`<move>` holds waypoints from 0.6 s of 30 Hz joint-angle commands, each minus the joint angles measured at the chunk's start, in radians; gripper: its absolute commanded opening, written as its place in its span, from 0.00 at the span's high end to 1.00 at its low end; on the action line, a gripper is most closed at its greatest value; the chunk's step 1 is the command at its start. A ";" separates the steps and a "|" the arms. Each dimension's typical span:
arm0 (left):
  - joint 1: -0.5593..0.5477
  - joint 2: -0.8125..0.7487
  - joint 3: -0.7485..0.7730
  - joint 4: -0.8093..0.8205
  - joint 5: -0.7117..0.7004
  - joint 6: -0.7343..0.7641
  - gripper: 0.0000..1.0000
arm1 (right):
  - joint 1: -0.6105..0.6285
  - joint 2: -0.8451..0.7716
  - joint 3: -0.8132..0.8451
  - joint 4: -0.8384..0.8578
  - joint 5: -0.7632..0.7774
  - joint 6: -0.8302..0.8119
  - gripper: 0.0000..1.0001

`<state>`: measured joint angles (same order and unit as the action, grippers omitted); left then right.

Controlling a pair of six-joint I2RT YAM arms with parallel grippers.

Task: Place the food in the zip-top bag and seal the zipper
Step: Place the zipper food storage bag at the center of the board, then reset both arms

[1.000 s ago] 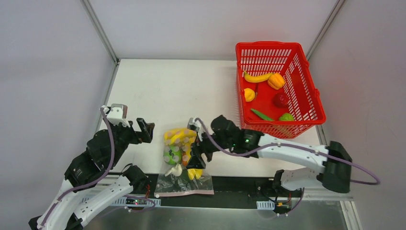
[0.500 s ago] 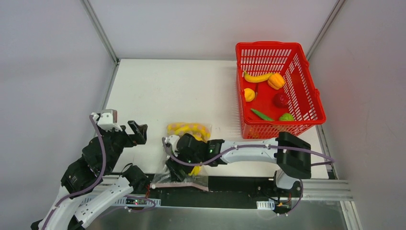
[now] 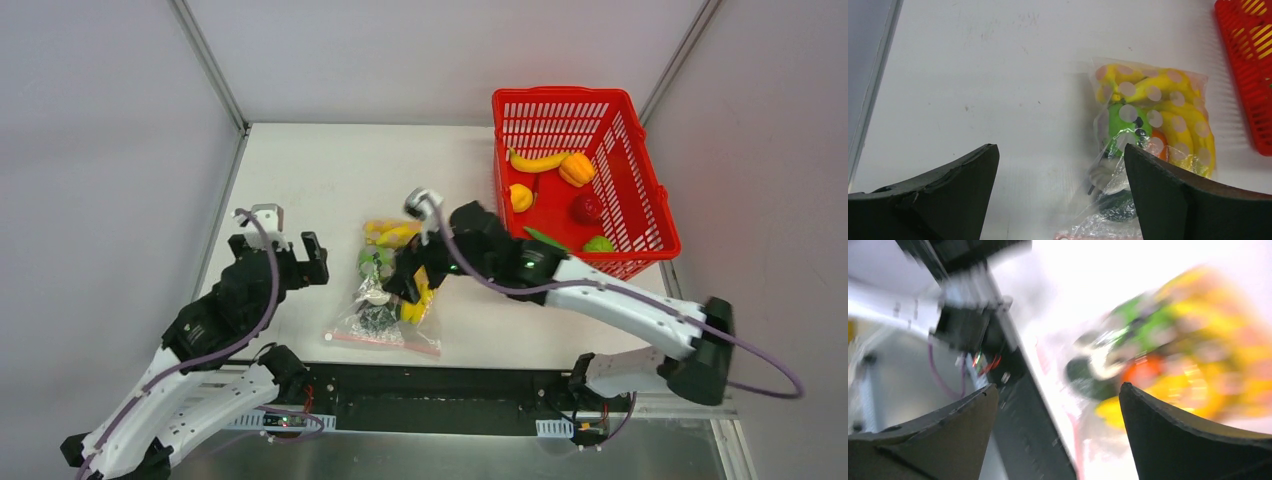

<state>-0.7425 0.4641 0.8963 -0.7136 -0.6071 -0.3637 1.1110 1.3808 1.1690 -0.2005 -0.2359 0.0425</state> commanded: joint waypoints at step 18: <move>0.450 0.335 0.235 -0.071 0.269 -0.137 0.01 | -0.605 -0.472 -0.026 -0.094 0.431 0.229 0.00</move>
<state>-0.2993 0.8093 1.0916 -0.7242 -0.2657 -0.4168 0.5034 1.0210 1.2098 -0.3611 0.2325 0.1761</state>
